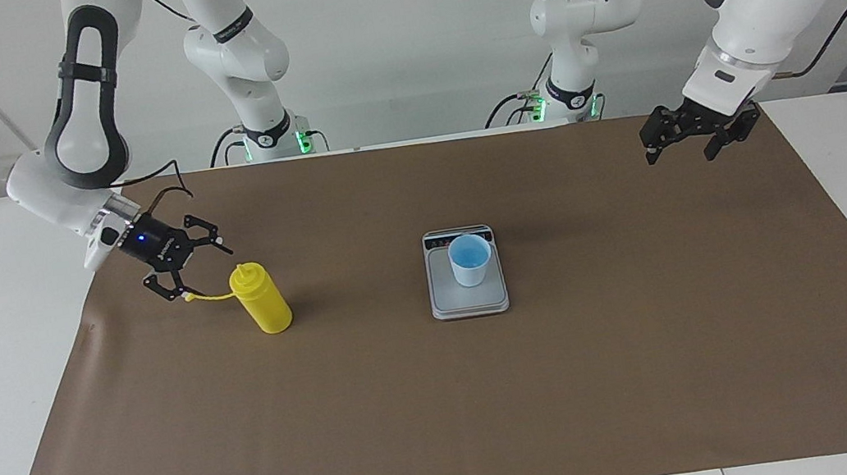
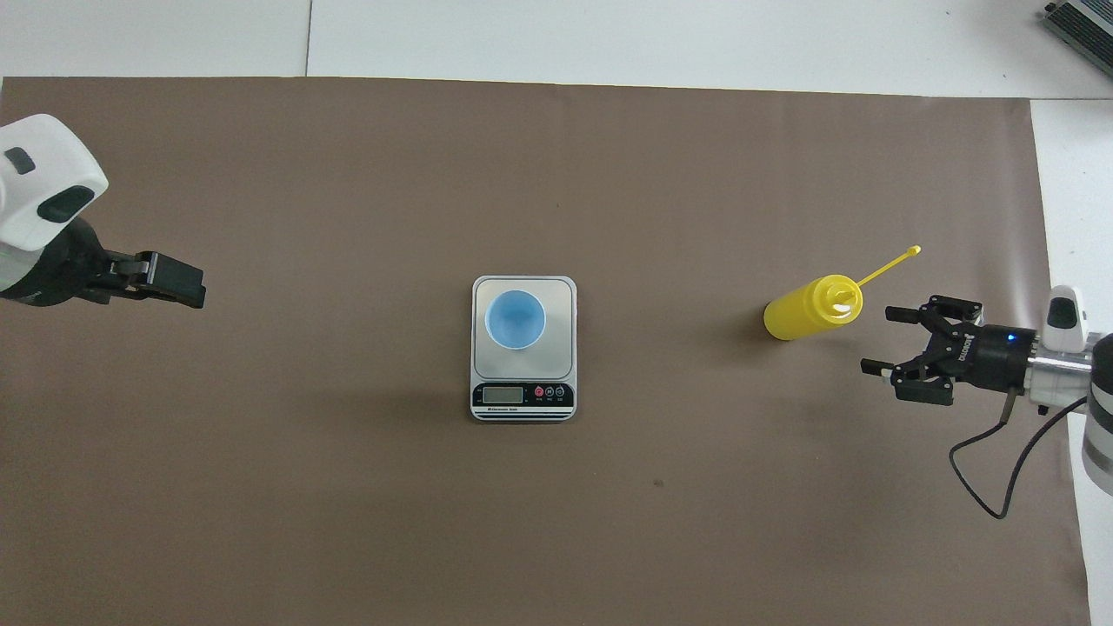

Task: Pour seasoning into cup on scale with both arms
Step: 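Reach the right gripper to the yellow bottle and grasp it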

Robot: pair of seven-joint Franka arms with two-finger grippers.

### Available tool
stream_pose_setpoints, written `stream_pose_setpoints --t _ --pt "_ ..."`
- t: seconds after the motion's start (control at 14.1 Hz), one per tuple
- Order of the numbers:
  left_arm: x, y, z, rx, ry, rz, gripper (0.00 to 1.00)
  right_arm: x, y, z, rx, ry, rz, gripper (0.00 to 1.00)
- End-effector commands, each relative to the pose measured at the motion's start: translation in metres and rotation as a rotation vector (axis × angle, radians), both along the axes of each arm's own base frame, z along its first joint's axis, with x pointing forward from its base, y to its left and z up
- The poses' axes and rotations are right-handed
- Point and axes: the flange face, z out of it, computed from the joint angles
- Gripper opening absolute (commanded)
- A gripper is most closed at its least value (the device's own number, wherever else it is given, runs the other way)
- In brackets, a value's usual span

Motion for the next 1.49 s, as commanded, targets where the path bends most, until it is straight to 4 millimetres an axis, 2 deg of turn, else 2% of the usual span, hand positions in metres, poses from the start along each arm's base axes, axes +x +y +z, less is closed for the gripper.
stream_pose_setpoints --t 0.0,0.21,0.36,0.5,0.64,0.71,0.85,0.99,1.42 --pt "-0.001 0.003 0.018 -0.015 0.007 0.036 1.0 0.0 0.007 -0.024 0.053 -0.068 0.032 1.0" --pt "-0.004 0.004 0.023 -0.008 0.019 0.047 1.0 0.002 0.015 -0.06 0.151 -0.119 0.045 1.0" --pt "-0.006 0.005 0.033 0.005 0.017 0.046 1.0 0.005 0.023 -0.071 0.177 -0.155 0.061 1.0" --pt "-0.009 0.006 0.035 0.031 0.008 0.042 1.0 0.008 0.038 -0.071 0.202 -0.162 0.071 1.0" --pt "-0.017 0.005 0.026 0.035 0.021 0.033 1.0 0.013 0.05 -0.068 0.232 -0.175 0.047 1.0" --pt "-0.018 0.006 0.026 0.035 0.021 0.038 1.0 0.015 0.051 -0.067 0.245 -0.182 0.027 1.0" --pt "-0.015 0.008 0.031 0.033 0.006 0.046 1.0 0.022 0.066 -0.064 0.271 -0.196 0.009 1.0" --pt "-0.018 0.008 0.049 0.034 0.009 0.042 1.0 0.023 0.066 -0.064 0.273 -0.197 0.005 1.0" --pt "-0.022 0.007 0.04 0.035 0.016 0.042 1.0 0.023 0.065 -0.065 0.269 -0.197 0.002 1.0"
